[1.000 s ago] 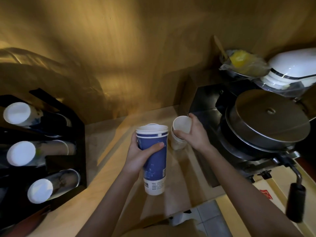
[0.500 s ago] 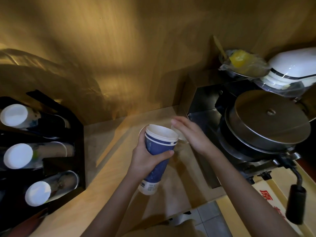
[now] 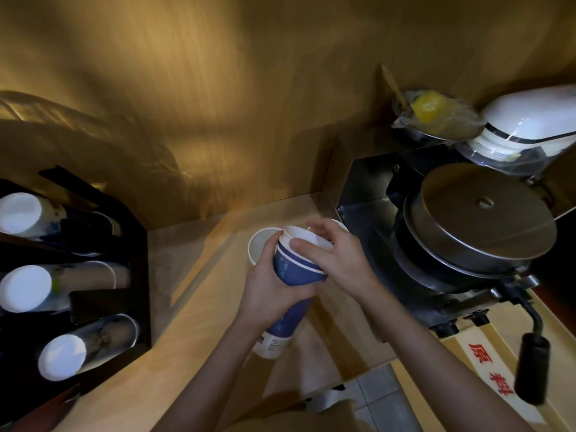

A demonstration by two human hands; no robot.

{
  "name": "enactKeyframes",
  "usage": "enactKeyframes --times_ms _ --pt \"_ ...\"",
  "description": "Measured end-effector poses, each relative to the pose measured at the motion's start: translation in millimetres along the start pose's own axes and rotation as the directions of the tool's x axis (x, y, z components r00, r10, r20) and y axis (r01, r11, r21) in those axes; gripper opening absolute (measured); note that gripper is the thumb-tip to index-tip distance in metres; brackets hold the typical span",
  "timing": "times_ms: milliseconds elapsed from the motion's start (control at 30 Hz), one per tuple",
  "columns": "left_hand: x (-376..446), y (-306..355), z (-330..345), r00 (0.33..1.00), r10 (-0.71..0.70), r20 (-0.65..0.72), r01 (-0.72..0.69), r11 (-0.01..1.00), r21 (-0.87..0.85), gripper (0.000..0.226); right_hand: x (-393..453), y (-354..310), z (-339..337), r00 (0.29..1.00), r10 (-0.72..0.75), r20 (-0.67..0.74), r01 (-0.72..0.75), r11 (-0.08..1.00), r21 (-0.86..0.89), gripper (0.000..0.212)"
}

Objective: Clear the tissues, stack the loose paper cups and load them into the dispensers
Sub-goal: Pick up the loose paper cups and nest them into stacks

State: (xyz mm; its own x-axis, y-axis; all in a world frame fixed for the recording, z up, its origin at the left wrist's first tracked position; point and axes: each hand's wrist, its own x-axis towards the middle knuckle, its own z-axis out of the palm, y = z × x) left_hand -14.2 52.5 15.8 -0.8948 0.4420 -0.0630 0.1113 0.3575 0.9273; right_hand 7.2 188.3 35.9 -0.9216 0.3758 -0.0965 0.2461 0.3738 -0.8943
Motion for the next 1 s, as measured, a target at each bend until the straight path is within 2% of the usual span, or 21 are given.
enactKeyframes --times_ms 67,133,233,333,400,533,633,767,1000 --pt "1.1 -1.6 -1.8 0.998 -0.022 0.058 0.025 0.998 -0.058 0.089 3.0 -4.0 -9.2 0.999 -0.007 -0.041 0.010 0.998 0.056 0.054" --pt "2.3 -5.3 -4.3 0.993 -0.059 0.100 0.068 0.994 -0.091 0.090 7.6 -10.9 -24.1 0.996 -0.003 -0.095 0.021 0.983 0.184 0.056" --pt "2.7 -7.9 -8.4 0.974 -0.209 0.088 0.224 0.943 -0.246 0.086 17.1 -19.9 -55.0 0.967 -0.013 -0.255 0.096 0.944 0.316 0.061" --pt "1.6 -8.1 -11.5 0.955 -0.292 0.057 0.288 0.862 -0.417 0.066 22.9 -17.5 -77.0 0.900 -0.060 -0.431 0.131 0.982 0.138 0.075" --pt "1.4 -9.3 -12.3 0.948 -0.313 0.052 0.300 0.833 -0.465 0.059 23.1 -10.7 -79.1 0.880 -0.118 -0.461 0.113 0.993 -0.038 0.079" --pt "1.8 -10.1 -12.3 0.935 -0.345 0.083 0.336 0.787 -0.518 0.051 27.4 14.3 -60.8 0.904 -0.203 -0.377 0.106 0.959 -0.263 0.081" --pt "-0.4 -9.7 -11.4 0.936 -0.344 0.071 0.330 0.792 -0.513 0.059 33.5 33.6 -43.3 0.943 -0.207 -0.260 0.103 0.926 -0.364 0.086" --pt "-3.4 -10.0 -11.0 0.940 -0.338 0.049 0.316 0.805 -0.501 0.069 42.8 55.1 -25.9 0.982 -0.159 -0.102 0.093 0.879 -0.468 0.091" --pt "-8.6 -11.1 -12.7 0.945 -0.327 0.006 0.285 0.815 -0.504 0.073 56.4 82.2 -7.3 1.000 0.003 -0.024 -0.015 0.855 -0.518 0.098"
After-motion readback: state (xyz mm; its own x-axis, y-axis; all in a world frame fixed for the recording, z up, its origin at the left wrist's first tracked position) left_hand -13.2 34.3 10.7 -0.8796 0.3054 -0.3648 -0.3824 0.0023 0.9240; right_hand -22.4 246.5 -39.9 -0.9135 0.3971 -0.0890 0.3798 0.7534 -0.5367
